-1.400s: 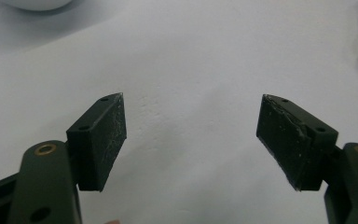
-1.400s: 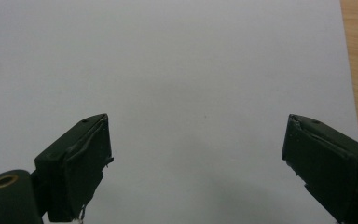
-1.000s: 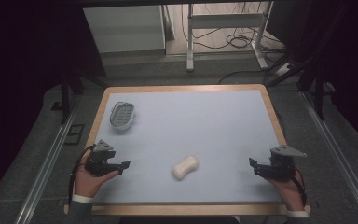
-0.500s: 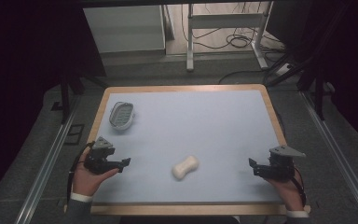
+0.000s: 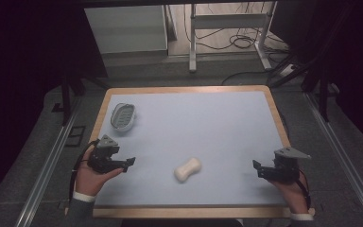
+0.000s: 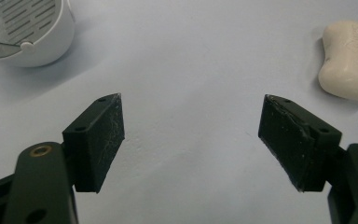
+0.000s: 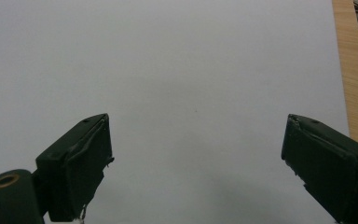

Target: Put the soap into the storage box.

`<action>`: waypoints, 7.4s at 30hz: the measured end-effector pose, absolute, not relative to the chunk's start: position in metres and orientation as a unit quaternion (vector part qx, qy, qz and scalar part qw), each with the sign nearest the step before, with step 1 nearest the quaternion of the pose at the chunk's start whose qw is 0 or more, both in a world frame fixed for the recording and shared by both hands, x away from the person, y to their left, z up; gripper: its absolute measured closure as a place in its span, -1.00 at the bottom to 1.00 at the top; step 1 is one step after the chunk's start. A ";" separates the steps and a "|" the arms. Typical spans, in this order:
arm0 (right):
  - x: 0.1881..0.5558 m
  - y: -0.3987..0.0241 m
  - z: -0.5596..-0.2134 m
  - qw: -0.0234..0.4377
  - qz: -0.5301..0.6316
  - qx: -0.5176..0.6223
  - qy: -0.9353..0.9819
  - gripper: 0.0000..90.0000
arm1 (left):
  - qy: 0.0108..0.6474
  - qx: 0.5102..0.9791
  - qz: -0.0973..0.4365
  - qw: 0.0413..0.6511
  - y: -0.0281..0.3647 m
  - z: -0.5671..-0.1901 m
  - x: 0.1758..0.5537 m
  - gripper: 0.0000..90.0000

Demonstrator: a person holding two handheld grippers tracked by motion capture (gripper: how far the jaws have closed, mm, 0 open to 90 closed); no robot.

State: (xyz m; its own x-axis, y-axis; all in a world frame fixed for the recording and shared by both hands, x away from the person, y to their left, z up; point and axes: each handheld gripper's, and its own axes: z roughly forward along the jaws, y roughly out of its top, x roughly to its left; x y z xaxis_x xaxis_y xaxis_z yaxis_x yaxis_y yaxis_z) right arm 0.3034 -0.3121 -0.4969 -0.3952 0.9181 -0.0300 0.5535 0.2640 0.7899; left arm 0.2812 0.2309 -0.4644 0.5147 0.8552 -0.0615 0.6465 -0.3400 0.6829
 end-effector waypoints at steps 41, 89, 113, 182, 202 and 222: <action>0.304 -0.315 -0.500 0.254 0.350 0.489 0.758 -0.82 | 0.419 0.846 0.138 0.298 0.177 -0.464 0.297 -0.50; 0.305 -0.315 -0.503 0.257 0.342 0.492 0.758 -0.81 | 0.351 0.891 0.086 0.275 0.088 -0.485 0.310 -0.52; 0.306 -0.316 -0.505 0.259 0.336 0.493 0.760 -0.81 | 0.328 0.910 0.046 0.249 0.047 -0.496 0.324 -0.48; 0.306 -0.326 -0.504 0.263 0.332 0.505 0.752 -0.81 | 0.337 0.905 0.046 0.257 0.063 -0.483 0.340 0.10; 0.305 -0.324 -0.504 0.263 0.332 0.503 0.753 -0.81 | 0.350 0.898 0.054 0.261 0.080 -0.473 0.349 0.10; 0.306 -0.324 -0.505 0.263 0.330 0.504 0.754 -0.81 | 0.376 0.886 0.064 0.263 0.104 -0.465 0.365 0.10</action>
